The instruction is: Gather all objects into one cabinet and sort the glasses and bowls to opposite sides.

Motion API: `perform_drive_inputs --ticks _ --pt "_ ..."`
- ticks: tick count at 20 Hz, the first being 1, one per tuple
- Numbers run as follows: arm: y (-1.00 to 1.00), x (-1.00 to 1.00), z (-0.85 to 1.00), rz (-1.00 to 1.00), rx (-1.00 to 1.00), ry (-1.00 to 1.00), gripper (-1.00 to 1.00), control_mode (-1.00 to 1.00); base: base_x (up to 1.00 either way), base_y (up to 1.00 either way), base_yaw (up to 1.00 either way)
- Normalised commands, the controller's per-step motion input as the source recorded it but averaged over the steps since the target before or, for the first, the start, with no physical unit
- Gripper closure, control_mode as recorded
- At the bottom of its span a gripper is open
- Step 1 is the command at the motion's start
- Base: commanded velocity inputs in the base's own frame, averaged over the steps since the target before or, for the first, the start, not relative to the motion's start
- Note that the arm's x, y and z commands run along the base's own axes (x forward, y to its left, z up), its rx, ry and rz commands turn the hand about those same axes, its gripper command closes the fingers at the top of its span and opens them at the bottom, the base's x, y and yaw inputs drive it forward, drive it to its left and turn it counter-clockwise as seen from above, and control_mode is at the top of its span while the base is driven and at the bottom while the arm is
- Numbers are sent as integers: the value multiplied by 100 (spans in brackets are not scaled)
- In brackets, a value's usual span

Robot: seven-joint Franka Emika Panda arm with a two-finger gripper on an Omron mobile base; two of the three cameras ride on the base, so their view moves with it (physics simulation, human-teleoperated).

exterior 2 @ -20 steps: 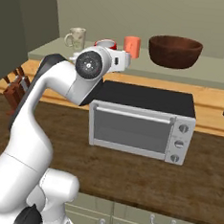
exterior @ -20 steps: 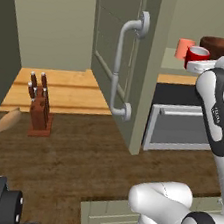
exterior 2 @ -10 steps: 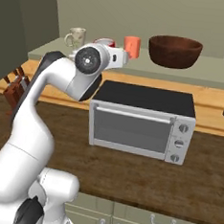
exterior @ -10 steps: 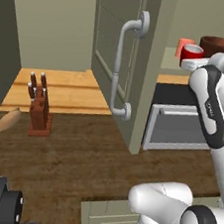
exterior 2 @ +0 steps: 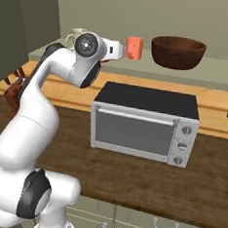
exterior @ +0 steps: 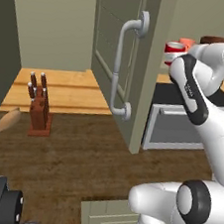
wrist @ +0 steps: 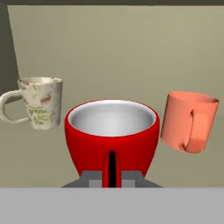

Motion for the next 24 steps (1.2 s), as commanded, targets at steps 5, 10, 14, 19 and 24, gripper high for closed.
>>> perform_drive_inputs --ticks 5,10,14,19,24 --pt "24 51 0 0 0 6 100 -100 0 0 0" --pt "20 47 -1 0 0 0 100 -100 0 0 0" --pt "11 49 -6 0 0 0 100 -100 0 0 0" --pt "0 47 -10 0 0 0 100 -100 0 0 0" --pt "0 46 -9 0 0 0 100 -100 0 0 0"
